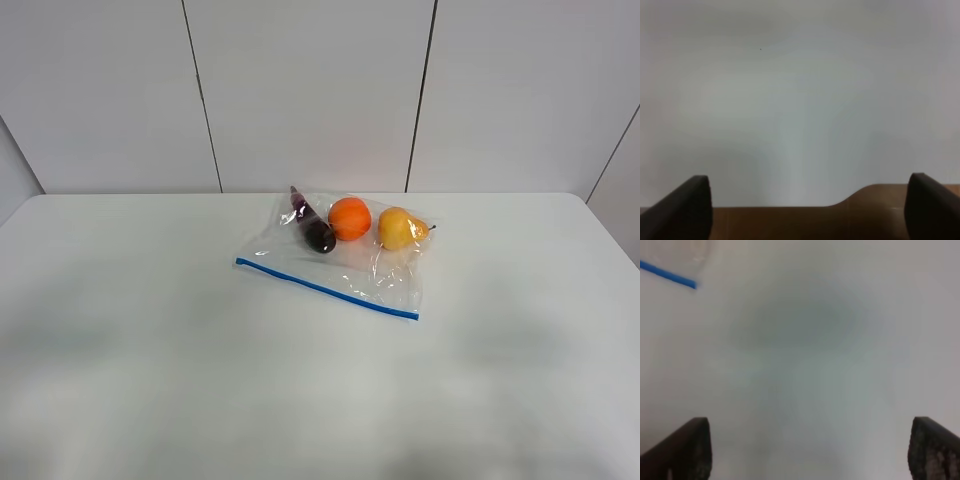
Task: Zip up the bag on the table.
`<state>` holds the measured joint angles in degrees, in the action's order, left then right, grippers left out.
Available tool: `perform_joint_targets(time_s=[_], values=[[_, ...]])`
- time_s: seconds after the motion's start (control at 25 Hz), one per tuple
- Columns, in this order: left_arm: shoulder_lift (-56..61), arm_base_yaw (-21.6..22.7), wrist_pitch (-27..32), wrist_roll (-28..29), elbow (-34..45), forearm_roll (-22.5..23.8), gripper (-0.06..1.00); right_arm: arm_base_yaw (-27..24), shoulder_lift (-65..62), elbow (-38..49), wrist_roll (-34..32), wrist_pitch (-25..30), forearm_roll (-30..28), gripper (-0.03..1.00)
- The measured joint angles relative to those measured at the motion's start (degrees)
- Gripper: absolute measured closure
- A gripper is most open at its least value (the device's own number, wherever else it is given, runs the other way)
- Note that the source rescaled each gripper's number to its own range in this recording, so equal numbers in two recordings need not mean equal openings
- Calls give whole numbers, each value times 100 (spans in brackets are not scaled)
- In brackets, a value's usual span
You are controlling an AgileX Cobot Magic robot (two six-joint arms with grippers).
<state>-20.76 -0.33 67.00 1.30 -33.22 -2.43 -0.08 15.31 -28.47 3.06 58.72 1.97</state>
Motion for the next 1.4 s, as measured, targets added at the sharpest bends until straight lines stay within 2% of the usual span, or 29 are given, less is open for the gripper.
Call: perform_joint_targets(time_s=[0.2,0.32,0.64,1.4], values=[[200,0,-5,0,0,0,-4,137,-914,6,-6,0,5,7],[717,0,-6,0,29,0,-4,137,-1473,6,-6,6,5,7],[2038,0,5,0,29,0,-4,137,-1563,6,-10,15,104,7],[2097,0,5,0,29,0,-4,184,-1563,6,-10,15,171,7]])
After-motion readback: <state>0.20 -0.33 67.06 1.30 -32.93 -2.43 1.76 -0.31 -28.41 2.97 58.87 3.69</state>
